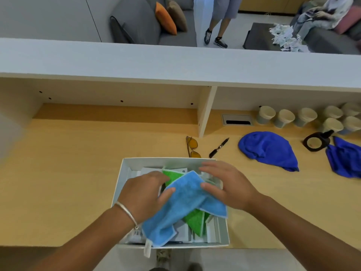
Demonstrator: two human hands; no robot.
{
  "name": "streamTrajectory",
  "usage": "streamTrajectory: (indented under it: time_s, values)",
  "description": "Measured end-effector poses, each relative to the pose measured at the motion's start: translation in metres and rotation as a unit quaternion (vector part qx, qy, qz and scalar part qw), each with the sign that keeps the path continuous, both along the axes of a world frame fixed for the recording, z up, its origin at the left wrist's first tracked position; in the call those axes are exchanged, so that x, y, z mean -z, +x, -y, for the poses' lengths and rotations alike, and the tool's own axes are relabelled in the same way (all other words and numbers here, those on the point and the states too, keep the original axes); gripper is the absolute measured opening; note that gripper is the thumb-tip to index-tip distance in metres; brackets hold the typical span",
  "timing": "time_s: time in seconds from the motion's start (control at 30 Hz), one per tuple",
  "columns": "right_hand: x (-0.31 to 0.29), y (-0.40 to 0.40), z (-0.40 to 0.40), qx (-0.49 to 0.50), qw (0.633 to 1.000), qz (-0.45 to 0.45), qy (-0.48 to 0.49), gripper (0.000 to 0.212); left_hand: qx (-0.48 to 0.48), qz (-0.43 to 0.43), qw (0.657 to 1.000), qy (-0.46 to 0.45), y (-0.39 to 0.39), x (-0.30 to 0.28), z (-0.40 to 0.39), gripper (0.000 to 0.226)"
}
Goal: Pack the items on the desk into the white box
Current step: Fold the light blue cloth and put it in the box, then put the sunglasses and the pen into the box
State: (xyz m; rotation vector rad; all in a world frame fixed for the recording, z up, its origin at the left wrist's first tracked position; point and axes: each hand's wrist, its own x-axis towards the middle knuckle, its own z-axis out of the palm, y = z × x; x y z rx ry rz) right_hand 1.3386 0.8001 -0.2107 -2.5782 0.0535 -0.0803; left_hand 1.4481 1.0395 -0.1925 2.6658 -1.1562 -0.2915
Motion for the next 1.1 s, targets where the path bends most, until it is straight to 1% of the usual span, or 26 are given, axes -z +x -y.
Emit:
streamTrajectory:
  time_s: [0.1,0.17,0.33,0.43,0.57,0.67,0.73,0.83,0.9,1.0,1.1]
  values:
    - [0.000,0.017,0.015,0.088,0.996,0.008,0.001,0.047,-0.002,-0.003,0.998,-0.055,0.032,-0.006,0.013,0.041]
    - [0.002,0.029,0.026,0.130,0.991,0.000,-0.016,0.047,0.007,0.006,0.998,-0.059,0.056,-0.007,0.024,0.045]
    - [0.015,0.050,0.050,0.208,0.971,-0.063,-0.094,0.055,0.028,0.022,0.999,-0.010,0.105,0.005,0.062,0.059]
    - [0.029,0.059,0.061,0.233,0.955,-0.117,-0.143,0.062,0.021,0.021,0.998,0.051,0.124,0.020,0.093,0.069]
    - [0.047,0.068,0.077,0.244,0.942,-0.167,-0.161,0.066,-0.004,-0.038,0.990,0.137,0.135,0.043,0.132,0.079]
    - [0.064,0.075,0.089,0.238,0.937,-0.191,-0.171,0.065,-0.013,-0.083,0.981,0.172,0.138,0.061,0.158,0.083]
    - [0.075,0.082,0.099,0.231,0.937,-0.197,-0.173,0.062,-0.025,-0.105,0.977,0.183,0.139,0.073,0.173,0.080]
    - [0.091,0.092,0.114,0.225,0.942,-0.193,-0.161,0.051,-0.057,-0.157,0.966,0.196,0.141,0.090,0.196,0.069]
    - [0.100,0.100,0.122,0.217,0.942,-0.201,-0.158,0.045,-0.090,-0.188,0.957,0.202,0.141,0.101,0.208,0.070]
    - [0.113,0.110,0.131,0.191,0.940,-0.233,-0.157,0.042,-0.131,-0.206,0.947,0.210,0.141,0.115,0.222,0.070]
    - [0.123,0.115,0.134,0.173,0.947,-0.243,-0.115,0.037,-0.163,-0.210,0.943,0.202,0.140,0.127,0.228,0.066]
